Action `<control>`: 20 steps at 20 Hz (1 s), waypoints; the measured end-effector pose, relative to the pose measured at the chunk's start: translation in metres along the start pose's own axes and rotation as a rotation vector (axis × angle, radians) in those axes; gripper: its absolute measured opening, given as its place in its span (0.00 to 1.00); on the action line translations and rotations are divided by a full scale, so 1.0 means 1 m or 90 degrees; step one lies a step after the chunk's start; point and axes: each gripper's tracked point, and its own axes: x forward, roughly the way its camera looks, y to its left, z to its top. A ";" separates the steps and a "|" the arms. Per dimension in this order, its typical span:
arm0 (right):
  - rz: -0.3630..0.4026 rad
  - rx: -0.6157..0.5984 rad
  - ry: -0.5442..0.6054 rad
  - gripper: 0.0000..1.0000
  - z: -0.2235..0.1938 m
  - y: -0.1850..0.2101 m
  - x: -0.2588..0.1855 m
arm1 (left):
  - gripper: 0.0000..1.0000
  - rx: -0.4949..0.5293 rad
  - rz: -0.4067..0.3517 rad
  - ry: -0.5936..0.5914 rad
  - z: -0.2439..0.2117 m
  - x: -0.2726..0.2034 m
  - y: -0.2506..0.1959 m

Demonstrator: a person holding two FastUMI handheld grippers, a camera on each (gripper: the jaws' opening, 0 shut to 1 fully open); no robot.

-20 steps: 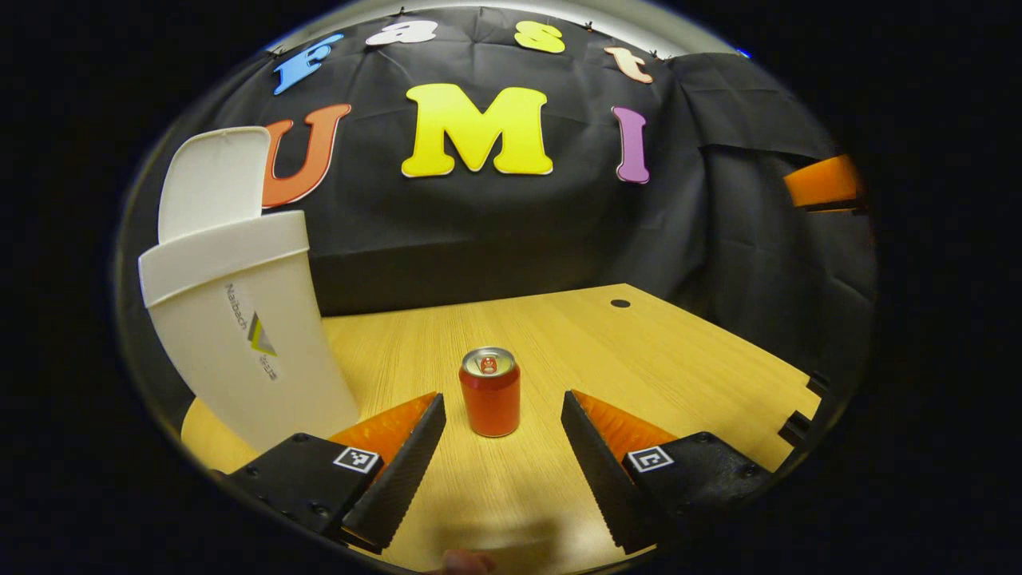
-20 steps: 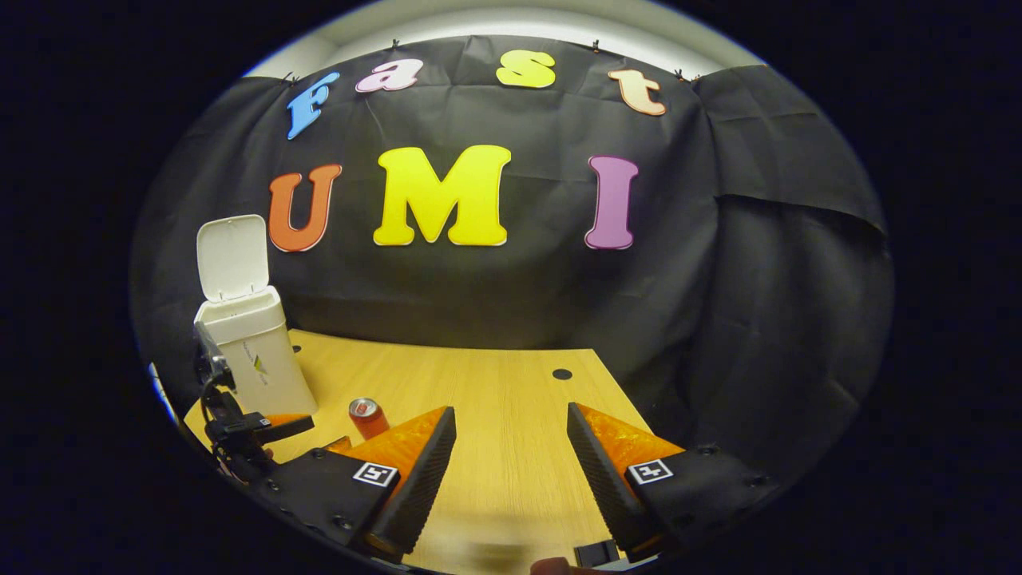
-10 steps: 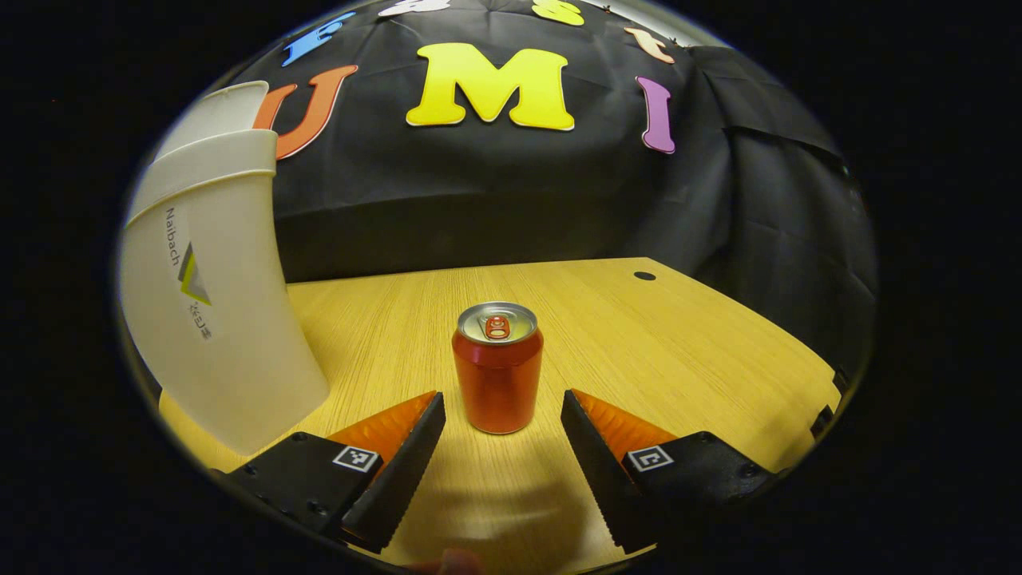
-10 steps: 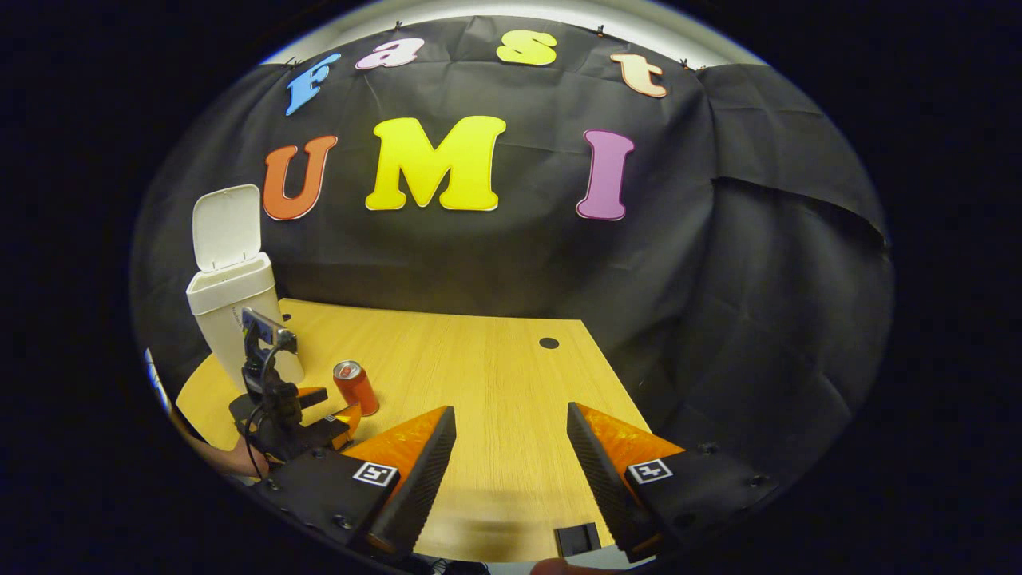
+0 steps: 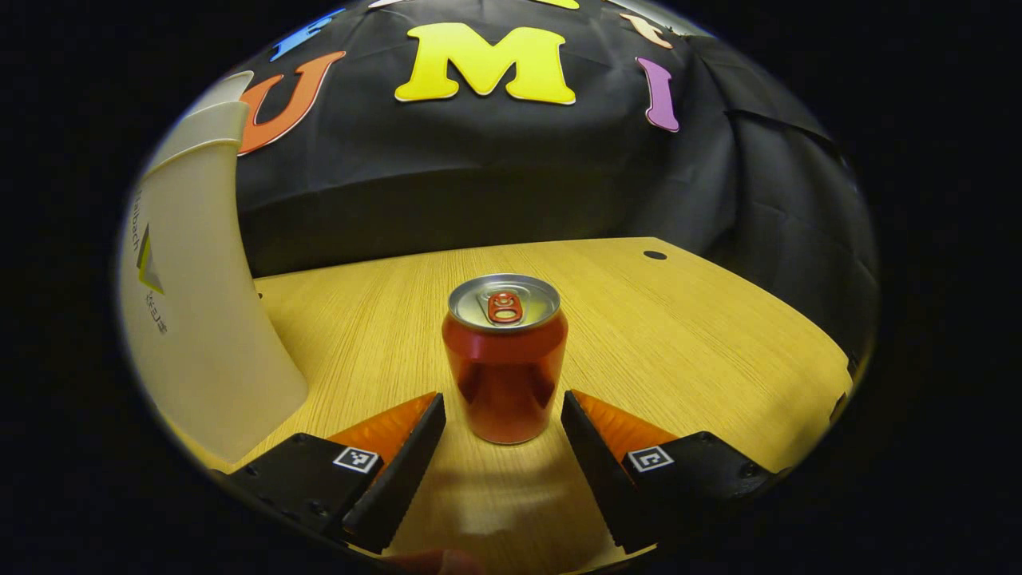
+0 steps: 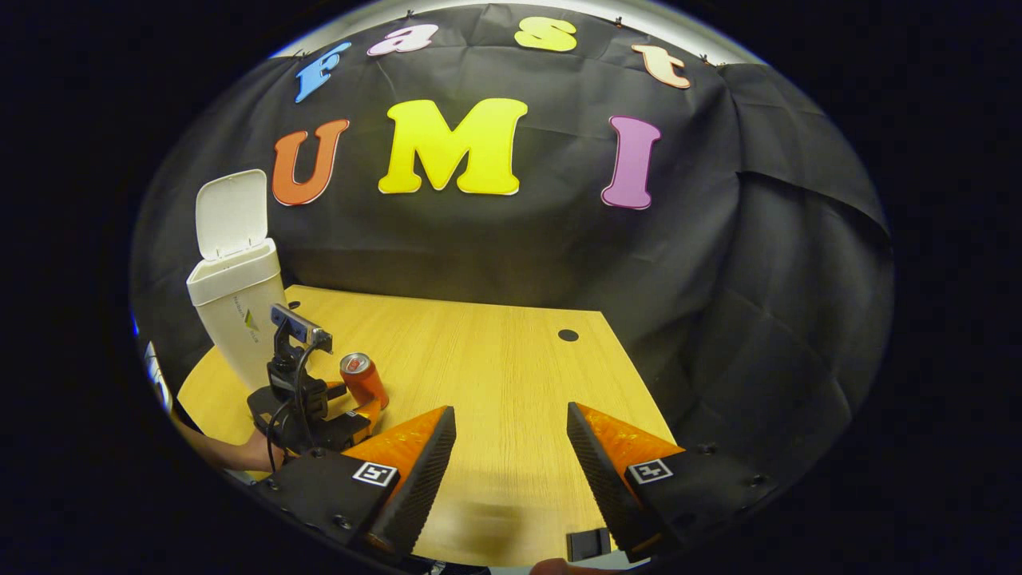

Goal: Press the lid of the desktop garbage bin to open it, pick up the crumpled paper on the desktop and throw it into the bin, then pick up the pop can on the desktop and drop it into the bin, and finally close the garbage bin lid.

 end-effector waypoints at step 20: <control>0.007 0.010 -0.001 0.89 0.011 0.009 0.006 | 0.85 0.007 -0.037 -0.004 0.052 -0.006 0.000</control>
